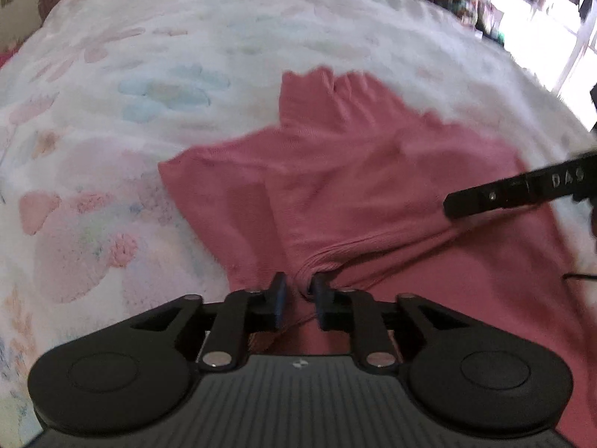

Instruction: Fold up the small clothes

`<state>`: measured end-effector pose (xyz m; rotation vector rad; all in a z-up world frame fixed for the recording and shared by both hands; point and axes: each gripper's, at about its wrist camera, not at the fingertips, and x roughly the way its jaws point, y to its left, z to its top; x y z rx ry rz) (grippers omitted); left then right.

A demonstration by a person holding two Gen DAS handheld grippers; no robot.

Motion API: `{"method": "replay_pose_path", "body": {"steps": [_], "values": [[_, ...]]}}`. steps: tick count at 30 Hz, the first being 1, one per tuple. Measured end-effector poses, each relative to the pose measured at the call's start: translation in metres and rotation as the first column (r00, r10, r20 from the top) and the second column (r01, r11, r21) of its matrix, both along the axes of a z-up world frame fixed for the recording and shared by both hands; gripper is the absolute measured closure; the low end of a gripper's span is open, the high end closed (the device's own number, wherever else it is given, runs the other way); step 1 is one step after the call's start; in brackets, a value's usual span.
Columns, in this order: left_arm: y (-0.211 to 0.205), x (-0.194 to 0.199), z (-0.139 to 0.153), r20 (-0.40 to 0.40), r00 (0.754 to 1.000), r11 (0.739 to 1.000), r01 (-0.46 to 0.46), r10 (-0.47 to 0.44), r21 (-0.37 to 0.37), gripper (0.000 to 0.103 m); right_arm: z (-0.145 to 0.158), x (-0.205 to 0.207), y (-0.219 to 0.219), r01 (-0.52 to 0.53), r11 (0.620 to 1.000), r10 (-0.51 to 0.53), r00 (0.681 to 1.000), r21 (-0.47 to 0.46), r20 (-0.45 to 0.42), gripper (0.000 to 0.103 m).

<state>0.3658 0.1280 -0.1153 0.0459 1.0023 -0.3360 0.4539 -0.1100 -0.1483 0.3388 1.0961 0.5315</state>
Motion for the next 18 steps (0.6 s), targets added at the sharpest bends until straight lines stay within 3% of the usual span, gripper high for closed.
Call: {"method": "replay_pose_path", "body": {"steps": [1,2,8,11,15,18], "values": [[0.005,0.001,0.010,0.012,1.000,1.000,0.006,-0.006,-0.023,0.067,0.007,0.000,-0.004,-0.002,1.000,0.002,1.000,-0.002,0.024,0.082],[0.007,0.003,0.018,0.022,1.000,0.999,0.010,-0.010,-0.031,0.063,0.016,0.001,-0.009,-0.010,1.000,0.011,0.999,-0.006,0.051,0.077],[0.016,0.054,0.054,0.085,0.996,0.996,0.020,-0.013,-0.085,0.059,0.050,0.040,-0.041,-0.056,0.991,0.076,0.982,-0.120,0.172,0.076],[0.009,0.090,0.052,0.095,0.995,0.995,0.022,-0.012,-0.101,0.048,0.048,0.073,-0.056,-0.051,0.984,0.083,0.979,-0.170,0.185,0.076],[-0.010,0.135,0.035,0.109,0.994,0.998,0.027,-0.021,-0.059,0.047,0.035,0.118,-0.060,-0.068,0.977,0.107,0.976,-0.203,0.187,0.076],[-0.021,0.163,0.015,0.079,0.997,0.996,0.012,-0.005,-0.093,0.047,0.023,0.148,-0.059,-0.057,0.977,0.096,0.978,-0.204,0.188,0.071]]}}
